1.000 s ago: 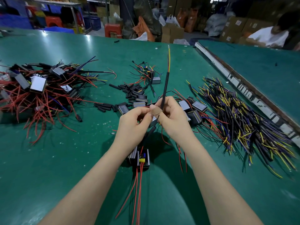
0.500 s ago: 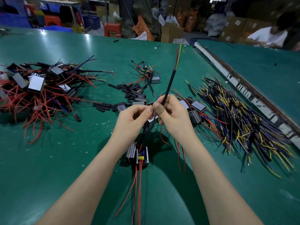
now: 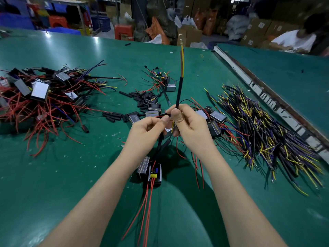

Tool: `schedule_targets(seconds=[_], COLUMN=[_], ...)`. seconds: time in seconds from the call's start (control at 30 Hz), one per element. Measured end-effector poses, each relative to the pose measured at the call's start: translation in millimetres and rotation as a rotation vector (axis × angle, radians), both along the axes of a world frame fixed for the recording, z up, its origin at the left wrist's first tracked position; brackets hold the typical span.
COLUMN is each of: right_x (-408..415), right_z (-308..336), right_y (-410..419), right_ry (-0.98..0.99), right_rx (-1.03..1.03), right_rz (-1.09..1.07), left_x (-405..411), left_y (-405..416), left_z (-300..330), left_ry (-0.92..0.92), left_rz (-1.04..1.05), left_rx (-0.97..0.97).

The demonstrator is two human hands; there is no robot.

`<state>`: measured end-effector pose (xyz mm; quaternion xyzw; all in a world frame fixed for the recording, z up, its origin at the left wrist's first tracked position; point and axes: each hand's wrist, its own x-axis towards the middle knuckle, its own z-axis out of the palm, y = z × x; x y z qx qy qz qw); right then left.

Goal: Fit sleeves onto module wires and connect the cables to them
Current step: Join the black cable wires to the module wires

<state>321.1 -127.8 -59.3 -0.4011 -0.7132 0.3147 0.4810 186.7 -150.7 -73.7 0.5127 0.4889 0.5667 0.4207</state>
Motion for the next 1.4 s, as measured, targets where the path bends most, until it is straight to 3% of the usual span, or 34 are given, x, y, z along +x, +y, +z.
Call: schedule_targets(seconds=[0.13,0.3,0.6,0.93,1.4], right_x=[-0.4,2.1,-1.8,1.9,-2.0], right_z=[2.1,4.1,9.0,10.0,7.8], right_y=[-2.2,-1.3,-4.8,-3.8,-7.0], right_ry=[-0.022,-0.012,0.112,0.132,0.059], right_rx=[0.024,0.011,-0.038,-0.032,0.102], right_rz=[-0.009,-0.084,-0.046,0.008,-0.034], left_x=[0.6,-1.5,1.1,0.5,2.4], left_y=[-0.4,-1.3,-2.3,-0.2,-4.9], left_z=[1.7,-0.6,-0.3,2.9,6.0], left_ry=[-0.031,0.072,0.017,-0.16,-0.061], left_rz=[-0.05,-0.048,-0.07,-0.16,-0.099], left_rx=[0.005,0.104,0.176,-0.07,0.019])
